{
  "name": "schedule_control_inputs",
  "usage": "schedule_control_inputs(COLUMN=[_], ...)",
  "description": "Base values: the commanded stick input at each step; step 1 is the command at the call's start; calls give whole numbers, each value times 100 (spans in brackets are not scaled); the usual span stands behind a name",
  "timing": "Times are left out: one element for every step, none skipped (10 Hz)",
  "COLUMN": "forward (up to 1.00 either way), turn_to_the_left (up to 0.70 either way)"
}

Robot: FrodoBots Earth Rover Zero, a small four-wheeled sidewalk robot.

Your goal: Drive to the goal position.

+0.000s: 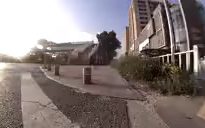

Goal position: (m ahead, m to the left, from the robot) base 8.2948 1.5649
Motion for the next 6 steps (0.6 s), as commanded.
schedule_control_inputs(forward=[70, 70, 70, 70, 70, 70], turn_to_the_left=[0, 0, 0, 0, 0, -7])
